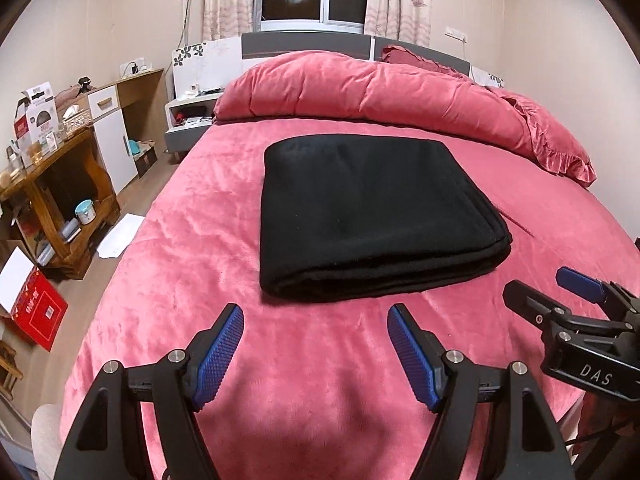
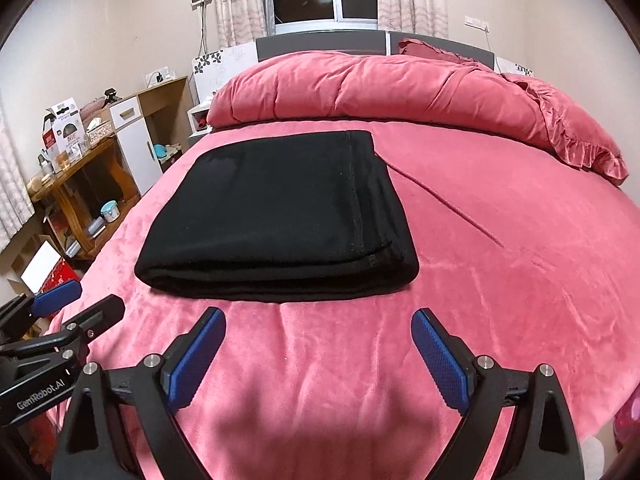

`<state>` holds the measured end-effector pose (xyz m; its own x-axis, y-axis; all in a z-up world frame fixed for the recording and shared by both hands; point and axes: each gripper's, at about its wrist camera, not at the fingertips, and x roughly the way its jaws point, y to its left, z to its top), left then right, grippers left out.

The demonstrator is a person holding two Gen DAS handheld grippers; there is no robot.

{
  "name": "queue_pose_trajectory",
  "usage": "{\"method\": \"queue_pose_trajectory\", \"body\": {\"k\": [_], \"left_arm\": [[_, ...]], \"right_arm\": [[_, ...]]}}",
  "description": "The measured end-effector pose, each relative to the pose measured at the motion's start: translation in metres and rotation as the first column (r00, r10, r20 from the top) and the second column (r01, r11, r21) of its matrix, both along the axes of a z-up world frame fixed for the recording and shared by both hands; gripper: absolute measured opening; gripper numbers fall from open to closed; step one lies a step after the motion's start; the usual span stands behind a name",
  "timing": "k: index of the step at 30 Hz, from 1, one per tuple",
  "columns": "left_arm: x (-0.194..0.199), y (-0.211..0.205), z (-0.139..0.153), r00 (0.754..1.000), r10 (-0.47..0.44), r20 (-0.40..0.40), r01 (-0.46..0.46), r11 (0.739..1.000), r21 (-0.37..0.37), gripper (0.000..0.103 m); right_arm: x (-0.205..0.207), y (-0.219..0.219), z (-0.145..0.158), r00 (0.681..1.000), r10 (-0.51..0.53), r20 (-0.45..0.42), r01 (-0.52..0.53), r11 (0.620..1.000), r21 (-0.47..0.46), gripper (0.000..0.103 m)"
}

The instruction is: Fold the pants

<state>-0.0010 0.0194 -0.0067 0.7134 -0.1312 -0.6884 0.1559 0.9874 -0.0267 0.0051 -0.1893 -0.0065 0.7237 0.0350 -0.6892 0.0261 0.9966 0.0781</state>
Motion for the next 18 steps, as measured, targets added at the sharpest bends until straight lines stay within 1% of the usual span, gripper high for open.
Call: {"method": "queue_pose_trajectory", "body": {"k": [3, 9, 13, 18], "left_arm": [[0.0003, 0.0003, -0.0003, 1.000, 0.006, 0.006, -0.006, 1.000, 0.003, 0.076], [0.0014, 0.0010, -0.0010, 1.000, 0.020, -0.006, -0.020, 1.000, -0.003, 0.076], [0.0002, 0.0017, -0.0008, 0.999, 0.036, 0.005, -0.036, 0.999, 0.007, 0.076], [-0.0012, -0.0007, -0.0011, 0.999, 0.033, 0.010, -0.033, 0.999, 0.020, 0.076]], "right_arm": [[0.0013, -0.0014, -0.0016, 1.000, -0.003, -0.009, 0.003, 1.000, 0.018, 0.094], [0.0014, -0.0016, -0.0024, 1.000, -0.003, -0.013, 0.004, 1.000, 0.023, 0.094], [0.0013, -0.0015, -0.0036, 1.000, -0.003, -0.018, 0.003, 1.000, 0.028, 0.094], [0.0008, -0.0013, -0.0034, 1.000, -0.004, -0.019, 0.005, 1.000, 0.031, 0.094]]}}
